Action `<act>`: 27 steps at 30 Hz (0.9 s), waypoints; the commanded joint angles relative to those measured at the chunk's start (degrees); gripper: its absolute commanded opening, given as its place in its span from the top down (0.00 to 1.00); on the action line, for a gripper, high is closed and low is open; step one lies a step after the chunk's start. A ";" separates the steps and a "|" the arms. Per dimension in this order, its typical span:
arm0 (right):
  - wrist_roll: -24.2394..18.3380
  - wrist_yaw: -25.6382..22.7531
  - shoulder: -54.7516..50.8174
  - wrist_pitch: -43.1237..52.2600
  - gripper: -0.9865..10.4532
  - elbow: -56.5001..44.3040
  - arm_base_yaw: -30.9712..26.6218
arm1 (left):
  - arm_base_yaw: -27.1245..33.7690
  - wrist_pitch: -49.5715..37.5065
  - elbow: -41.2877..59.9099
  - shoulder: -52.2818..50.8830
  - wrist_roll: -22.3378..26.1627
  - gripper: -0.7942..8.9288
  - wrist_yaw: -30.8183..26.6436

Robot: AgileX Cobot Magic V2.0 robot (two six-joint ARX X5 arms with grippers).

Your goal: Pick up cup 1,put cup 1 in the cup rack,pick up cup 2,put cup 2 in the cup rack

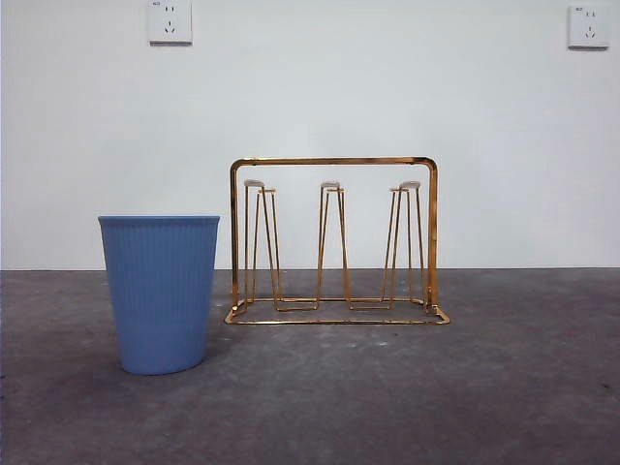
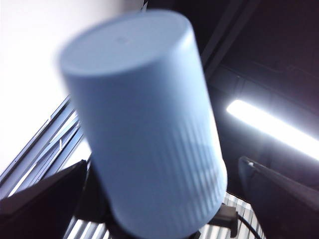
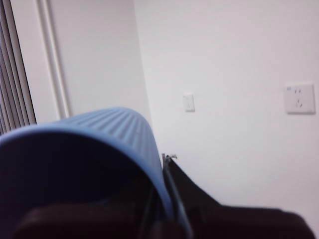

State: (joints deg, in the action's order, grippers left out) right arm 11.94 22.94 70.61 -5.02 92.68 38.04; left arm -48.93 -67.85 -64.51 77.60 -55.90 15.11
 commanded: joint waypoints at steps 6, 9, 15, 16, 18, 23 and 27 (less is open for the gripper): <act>-1.27 -0.55 2.01 1.66 0.93 -0.13 1.42 | -0.11 -0.72 0.13 0.24 1.11 0.21 -0.20; -1.27 -0.57 2.03 2.05 0.93 -0.11 1.42 | -0.07 -0.72 0.13 0.24 1.42 0.32 -0.46; -1.49 -0.46 2.01 0.17 0.93 -0.13 1.38 | 0.00 -0.50 0.13 0.24 2.58 0.47 -1.16; -1.53 -0.46 2.01 -0.46 0.93 -0.13 1.38 | 0.04 -0.52 0.13 0.24 2.58 0.47 -1.27; -1.73 -0.46 2.03 -1.38 0.92 -0.13 1.38 | 0.28 -0.57 0.13 0.24 2.60 0.47 -1.29; -1.99 -0.44 2.01 -2.36 0.92 -0.11 1.38 | 0.39 0.04 0.13 0.24 2.56 0.56 -1.25; -1.88 -0.46 2.01 -3.89 0.92 -0.11 1.38 | 0.39 0.20 0.13 0.24 2.56 0.75 -1.25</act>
State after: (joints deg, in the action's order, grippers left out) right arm 10.52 22.50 72.14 -7.07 93.01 39.35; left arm -48.71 -66.63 -64.38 77.80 -55.18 13.96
